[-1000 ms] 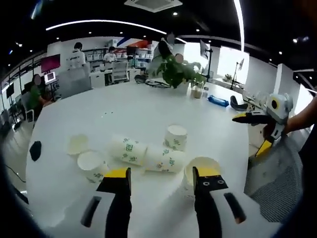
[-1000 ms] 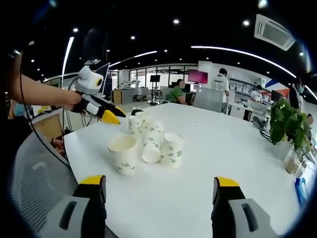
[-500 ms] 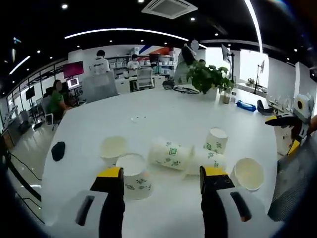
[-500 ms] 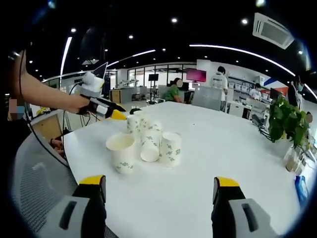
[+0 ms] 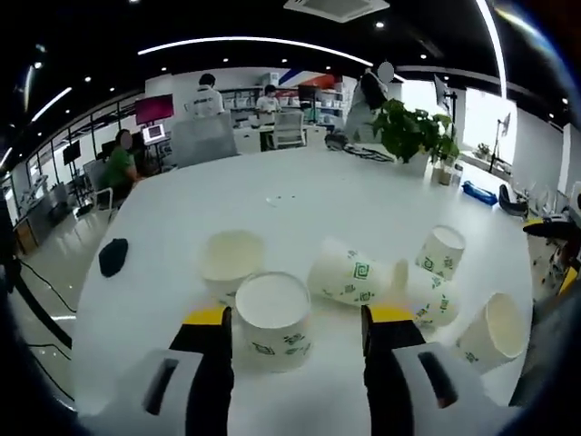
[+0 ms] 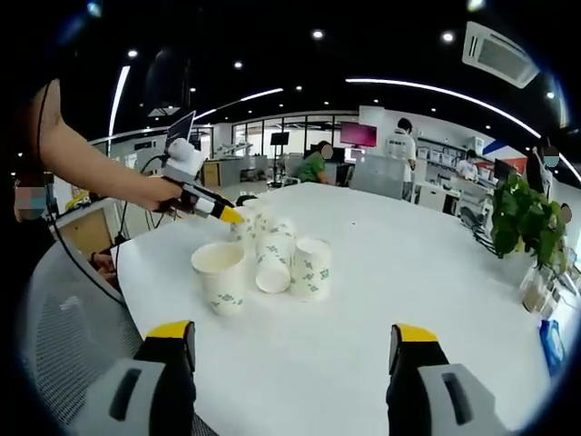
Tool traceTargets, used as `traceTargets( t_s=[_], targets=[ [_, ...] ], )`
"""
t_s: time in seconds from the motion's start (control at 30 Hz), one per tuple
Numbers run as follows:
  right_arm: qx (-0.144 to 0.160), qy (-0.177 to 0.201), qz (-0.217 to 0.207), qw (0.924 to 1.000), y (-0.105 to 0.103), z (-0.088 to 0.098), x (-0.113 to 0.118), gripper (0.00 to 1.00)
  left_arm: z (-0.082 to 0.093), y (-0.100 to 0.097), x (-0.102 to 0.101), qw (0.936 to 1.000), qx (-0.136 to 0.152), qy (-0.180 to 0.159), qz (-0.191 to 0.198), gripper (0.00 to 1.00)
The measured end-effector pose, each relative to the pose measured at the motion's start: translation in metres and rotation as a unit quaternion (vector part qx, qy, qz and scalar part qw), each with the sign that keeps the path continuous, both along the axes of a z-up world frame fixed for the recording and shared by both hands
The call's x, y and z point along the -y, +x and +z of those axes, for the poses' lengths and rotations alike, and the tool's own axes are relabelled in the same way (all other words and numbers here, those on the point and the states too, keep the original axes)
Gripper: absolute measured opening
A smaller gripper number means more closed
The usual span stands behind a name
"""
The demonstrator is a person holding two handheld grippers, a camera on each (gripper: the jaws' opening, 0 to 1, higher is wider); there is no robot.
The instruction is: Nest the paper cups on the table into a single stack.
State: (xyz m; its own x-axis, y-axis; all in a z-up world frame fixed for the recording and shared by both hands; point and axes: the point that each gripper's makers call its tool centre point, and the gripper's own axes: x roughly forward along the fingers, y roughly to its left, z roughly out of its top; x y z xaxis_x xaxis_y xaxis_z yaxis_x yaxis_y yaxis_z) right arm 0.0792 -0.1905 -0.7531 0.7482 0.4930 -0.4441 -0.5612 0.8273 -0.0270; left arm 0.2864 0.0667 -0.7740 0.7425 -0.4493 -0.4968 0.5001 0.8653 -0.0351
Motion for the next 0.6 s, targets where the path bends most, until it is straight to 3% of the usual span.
traceTargets(
  t_s=[0.47, 0.6],
  targets=[
    [-0.007, -0.002, -0.008, 0.9999, 0.001, -0.003, 0.003, 0.88, -0.016, 0.025, -0.015, 0.9962, -0.019, -0.021, 0.082, 0.46],
    [-0.009, -0.004, -0.005, 0.9999, 0.0, -0.005, 0.002, 0.88, -0.017, 0.024, -0.011, 0.9958, -0.02, -0.026, 0.086, 0.41]
  ],
)
